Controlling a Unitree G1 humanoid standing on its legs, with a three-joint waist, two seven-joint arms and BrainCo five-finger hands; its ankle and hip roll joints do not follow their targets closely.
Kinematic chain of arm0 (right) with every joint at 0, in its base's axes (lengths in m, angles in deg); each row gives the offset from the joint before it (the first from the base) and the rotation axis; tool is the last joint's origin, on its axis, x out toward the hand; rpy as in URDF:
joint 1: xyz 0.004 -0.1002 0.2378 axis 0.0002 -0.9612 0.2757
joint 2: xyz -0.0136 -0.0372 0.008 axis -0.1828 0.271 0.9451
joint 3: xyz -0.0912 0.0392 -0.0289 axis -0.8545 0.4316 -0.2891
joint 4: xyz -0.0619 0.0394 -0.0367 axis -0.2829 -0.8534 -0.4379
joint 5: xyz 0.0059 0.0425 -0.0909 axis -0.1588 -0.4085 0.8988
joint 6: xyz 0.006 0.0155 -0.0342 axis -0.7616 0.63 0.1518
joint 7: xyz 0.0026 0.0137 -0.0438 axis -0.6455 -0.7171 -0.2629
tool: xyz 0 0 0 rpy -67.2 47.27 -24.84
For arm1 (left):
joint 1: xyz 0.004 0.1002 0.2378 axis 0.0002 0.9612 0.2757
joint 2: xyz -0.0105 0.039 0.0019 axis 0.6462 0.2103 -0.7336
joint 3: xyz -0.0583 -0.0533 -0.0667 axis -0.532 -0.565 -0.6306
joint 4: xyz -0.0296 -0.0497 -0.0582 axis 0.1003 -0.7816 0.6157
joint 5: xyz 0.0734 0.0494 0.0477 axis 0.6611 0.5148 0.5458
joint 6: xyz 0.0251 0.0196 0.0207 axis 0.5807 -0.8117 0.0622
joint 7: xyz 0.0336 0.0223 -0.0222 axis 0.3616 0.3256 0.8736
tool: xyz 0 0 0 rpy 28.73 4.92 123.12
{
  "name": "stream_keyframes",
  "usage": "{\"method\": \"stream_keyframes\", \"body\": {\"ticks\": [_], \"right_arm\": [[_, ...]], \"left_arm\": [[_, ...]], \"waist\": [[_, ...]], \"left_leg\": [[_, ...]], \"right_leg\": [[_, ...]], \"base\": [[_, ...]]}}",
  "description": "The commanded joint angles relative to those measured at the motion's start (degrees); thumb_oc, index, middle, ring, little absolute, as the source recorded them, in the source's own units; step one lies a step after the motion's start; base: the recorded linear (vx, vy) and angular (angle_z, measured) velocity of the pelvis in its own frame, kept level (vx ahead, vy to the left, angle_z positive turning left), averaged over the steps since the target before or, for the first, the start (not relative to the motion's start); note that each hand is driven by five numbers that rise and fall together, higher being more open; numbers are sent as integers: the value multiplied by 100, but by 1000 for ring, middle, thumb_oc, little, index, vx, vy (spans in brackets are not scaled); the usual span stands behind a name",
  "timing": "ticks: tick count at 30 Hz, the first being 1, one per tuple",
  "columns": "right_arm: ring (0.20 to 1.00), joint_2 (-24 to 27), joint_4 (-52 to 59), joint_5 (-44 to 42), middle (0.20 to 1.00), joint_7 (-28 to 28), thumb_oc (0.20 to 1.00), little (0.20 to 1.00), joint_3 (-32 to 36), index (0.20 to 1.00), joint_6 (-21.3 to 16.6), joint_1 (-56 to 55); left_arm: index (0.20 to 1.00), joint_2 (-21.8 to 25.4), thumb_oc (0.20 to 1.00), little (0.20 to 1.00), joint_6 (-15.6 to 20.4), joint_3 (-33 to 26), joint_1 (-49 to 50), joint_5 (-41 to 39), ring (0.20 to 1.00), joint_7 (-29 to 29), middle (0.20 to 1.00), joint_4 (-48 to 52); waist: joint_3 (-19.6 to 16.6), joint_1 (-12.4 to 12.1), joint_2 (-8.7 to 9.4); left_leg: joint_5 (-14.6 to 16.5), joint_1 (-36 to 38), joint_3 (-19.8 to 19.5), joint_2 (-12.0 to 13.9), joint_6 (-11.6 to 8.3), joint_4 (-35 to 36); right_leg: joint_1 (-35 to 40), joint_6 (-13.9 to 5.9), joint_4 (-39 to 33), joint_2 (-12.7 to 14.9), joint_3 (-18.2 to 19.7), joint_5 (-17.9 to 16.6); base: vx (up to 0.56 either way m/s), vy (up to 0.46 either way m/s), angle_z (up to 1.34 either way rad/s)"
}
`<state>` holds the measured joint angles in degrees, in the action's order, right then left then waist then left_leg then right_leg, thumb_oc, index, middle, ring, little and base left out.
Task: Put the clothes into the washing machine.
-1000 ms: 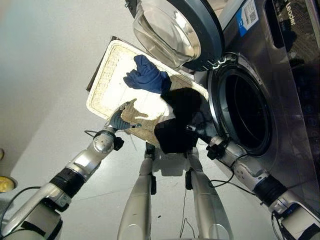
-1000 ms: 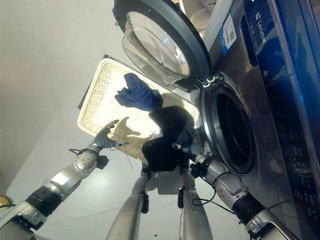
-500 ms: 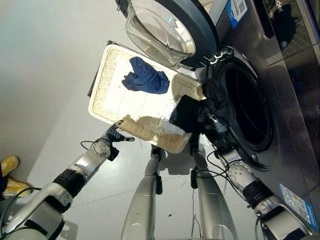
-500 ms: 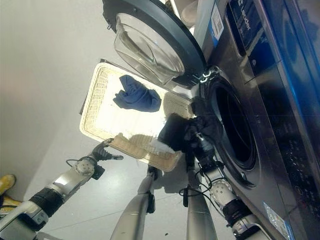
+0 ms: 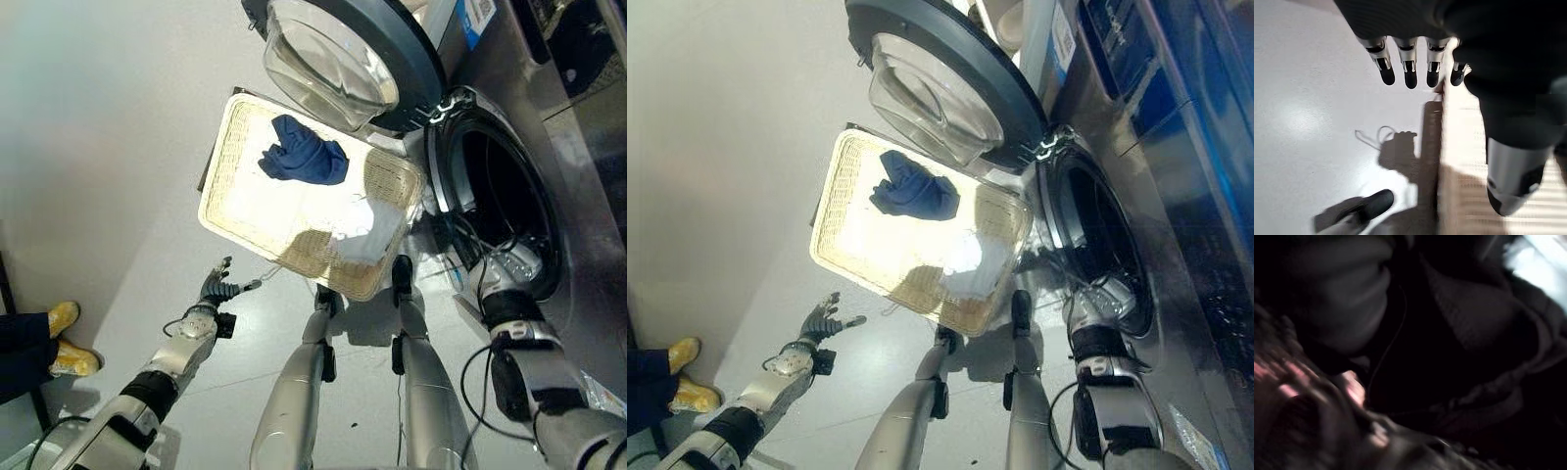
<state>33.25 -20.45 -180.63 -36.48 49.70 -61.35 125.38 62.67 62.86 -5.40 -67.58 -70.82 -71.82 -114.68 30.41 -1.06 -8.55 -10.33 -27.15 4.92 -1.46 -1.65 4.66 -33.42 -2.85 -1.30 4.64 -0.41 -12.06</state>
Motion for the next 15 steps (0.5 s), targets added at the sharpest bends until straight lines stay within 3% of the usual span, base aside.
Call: {"method": "stream_keyframes", "body": {"ticks": [1,3,4,6,9,13,15], "right_arm": [[200,1781,1430,50,200,285,200,200,571,200,-1785,52],[200,1887,1789,50,200,228,200,200,627,200,-2204,164],[1000,2010,1871,50,1000,146,1000,1000,627,1000,-2229,237],[1000,2067,1897,50,1000,80,1000,1000,616,1000,-2134,264],[1000,2220,1789,50,1000,-109,1000,1000,408,1000,-1154,320],[1000,2013,1051,50,1000,88,1000,1000,37,1000,1454,63],[1000,1942,813,50,1000,-88,1000,1000,-109,1000,2094,-59]], "left_arm": [[1000,139,1000,1000,35,-68,208,-18,1000,-105,1000,154],[1000,147,1000,1000,37,-82,197,-63,1000,-148,1000,143],[1000,146,1000,1000,20,-74,176,-82,1000,-173,1000,138],[1000,140,1000,1000,9,-66,164,-83,1000,-180,1000,146],[1000,93,1000,1000,-33,-62,130,-202,1000,-156,1000,189],[1000,25,1000,1000,-2,-52,19,-257,1000,-78,1000,109],[1000,20,1000,1000,45,-46,14,-248,1000,-40,1000,107]], "waist": [[-61,338,-240],[-61,381,-220],[-61,403,-213],[-61,412,-220],[-61,437,-242],[-61,420,-209],[-61,397,-202]], "left_leg": [[546,-259,109,-441,-72,-661],[543,-252,116,-444,-71,-653],[548,-239,119,-444,-76,-663],[552,-241,125,-445,-79,-678],[572,-286,137,-458,-81,-801],[574,-401,155,-460,-65,-901],[612,-374,147,-455,-63,-900]], "right_leg": [[-2,-294,310,-96,-375,437],[-6,-290,294,-127,-313,418],[4,-288,302,-136,-284,420],[1,-285,312,-138,-266,425],[-33,-283,375,-123,-223,441],[-115,-270,434,-122,-240,446],[-72,-274,434,-128,-262,495]], "base": [[0,0,0],[33,19,-3],[38,42,-9],[36,46,-12],[44,62,-5],[0,0,0],[0,0,0]]}}
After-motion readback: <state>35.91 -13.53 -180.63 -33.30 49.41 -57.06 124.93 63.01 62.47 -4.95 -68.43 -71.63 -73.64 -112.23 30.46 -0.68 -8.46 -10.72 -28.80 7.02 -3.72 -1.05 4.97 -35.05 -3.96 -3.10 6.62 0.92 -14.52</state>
